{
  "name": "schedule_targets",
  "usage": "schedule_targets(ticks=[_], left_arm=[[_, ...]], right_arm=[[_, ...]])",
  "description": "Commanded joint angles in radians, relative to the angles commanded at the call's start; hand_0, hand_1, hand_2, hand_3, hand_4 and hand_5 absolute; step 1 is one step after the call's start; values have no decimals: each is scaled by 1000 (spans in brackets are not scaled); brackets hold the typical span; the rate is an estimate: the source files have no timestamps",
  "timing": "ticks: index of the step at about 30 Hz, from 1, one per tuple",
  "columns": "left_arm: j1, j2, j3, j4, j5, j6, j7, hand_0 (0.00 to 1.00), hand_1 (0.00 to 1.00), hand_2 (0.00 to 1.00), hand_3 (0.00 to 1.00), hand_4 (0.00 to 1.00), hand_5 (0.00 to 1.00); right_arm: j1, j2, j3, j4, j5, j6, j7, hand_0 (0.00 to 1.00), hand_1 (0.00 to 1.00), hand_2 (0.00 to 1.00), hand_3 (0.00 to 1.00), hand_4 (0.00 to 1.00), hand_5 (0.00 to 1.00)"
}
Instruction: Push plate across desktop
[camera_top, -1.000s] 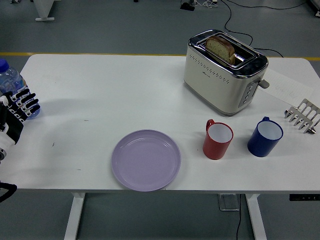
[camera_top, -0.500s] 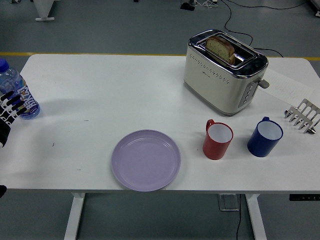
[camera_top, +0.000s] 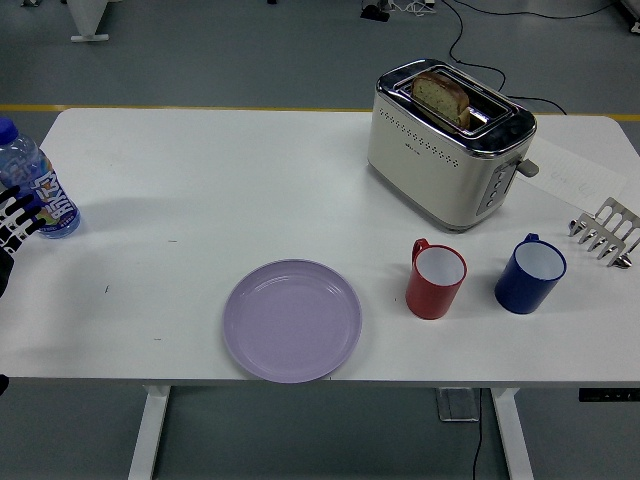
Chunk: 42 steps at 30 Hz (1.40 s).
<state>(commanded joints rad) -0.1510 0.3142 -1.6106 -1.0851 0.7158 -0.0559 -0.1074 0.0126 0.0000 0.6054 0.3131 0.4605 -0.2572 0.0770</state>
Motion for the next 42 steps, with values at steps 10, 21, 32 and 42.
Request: schedule_targets(ticks=[10, 21, 32, 42], left_arm=[[-3, -1, -2, 5, 6, 5, -1, 676, 707, 699, 678, 477, 998], [-1, -17, -19, -19, -186, -6, 74, 565, 687, 690, 680, 477, 998], [3, -41, -9, -71, -637, 12, 112, 537, 663, 666, 673, 480, 998], [10, -50, -13, -77, -1002, 110, 51, 536, 660, 655, 671, 482, 998]], right_arm=[[4, 0, -9, -2, 11, 5, 4, 583, 503, 603, 596, 349, 621], [6, 0, -21, -4, 29, 11, 11, 583, 503, 603, 596, 348, 621], [8, 0, -29, -2, 38, 12, 14, 584, 503, 602, 595, 347, 621], [12, 0, -28, -3, 38, 11, 12, 584, 503, 604, 596, 346, 622]])
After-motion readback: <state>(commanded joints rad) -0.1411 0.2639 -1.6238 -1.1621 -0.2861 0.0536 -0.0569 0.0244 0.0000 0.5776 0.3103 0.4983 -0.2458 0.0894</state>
